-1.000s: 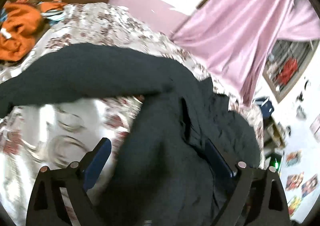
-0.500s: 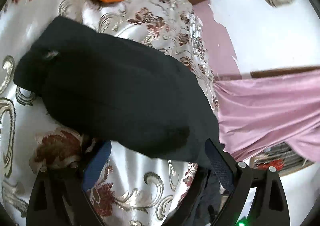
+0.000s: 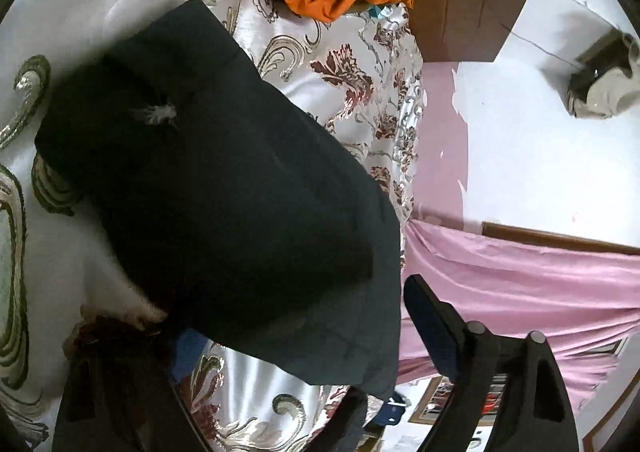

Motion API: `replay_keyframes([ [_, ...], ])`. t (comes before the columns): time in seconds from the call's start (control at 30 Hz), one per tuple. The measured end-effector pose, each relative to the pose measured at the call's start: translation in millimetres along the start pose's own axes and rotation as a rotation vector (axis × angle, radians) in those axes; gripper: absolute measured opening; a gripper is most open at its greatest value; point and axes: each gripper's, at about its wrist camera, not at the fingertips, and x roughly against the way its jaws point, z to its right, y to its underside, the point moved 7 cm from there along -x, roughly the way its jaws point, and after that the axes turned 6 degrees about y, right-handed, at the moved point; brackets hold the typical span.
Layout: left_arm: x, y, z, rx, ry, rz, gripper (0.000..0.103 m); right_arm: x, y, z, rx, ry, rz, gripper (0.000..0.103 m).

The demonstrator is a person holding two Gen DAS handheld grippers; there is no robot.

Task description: Fold large clothes

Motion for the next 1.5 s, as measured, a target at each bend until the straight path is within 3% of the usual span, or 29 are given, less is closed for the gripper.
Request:
replay_keyframes([
  [0.07,-1,-3,-1,0.009,-0.002,0.008,0.071,-2,1,0,-0.003,-0.008,-0.009,0.091],
  [0.23,14,0,0,-0.028,-0.030,0.057,0.026,-3,2,6,-0.018,-0.037,-0.024,0.091],
  [0.33,24,-2,11,-0.099,-0.030,0.116,0.016,4,5,13,-0.031,-0.071,-0.033,0.091],
  [0.47,36,0,43,-0.264,-0.055,0.180,0.013,24,15,28,-0.040,-0.125,-0.032,0.091],
  [0.6,44,15,95,-0.533,-0.101,0.202,0.012,43,27,53,-0.046,-0.155,-0.022,0.091],
  [0.67,51,25,113,-0.621,-0.106,0.206,0.011,52,33,71,-0.049,-0.162,-0.007,0.091],
  [0.87,49,75,190,-0.860,-0.130,0.190,0.010,57,43,122,-0.053,-0.146,0.033,0.091],
  [1.0,35,132,244,-1.036,-0.129,0.159,0.010,56,50,153,-0.126,-0.168,0.054,0.091],
  [1.1,17,190,274,-1.201,-0.123,0.080,0.010,58,64,174,-0.176,-0.148,0.073,0.091],
  [1.27,-10,280,292,-1.411,-0.127,-0.042,0.010,77,92,192,-0.155,-0.151,0.162,0.091],
  [1.4,-39,350,279,-1.492,-0.125,-0.195,0.010,86,105,207,-0.143,-0.135,0.209,0.091],
  [1.5,-61,390,255,-1.551,-0.164,-0.312,0.010,88,111,221,-0.168,-0.118,0.232,0.091],
])
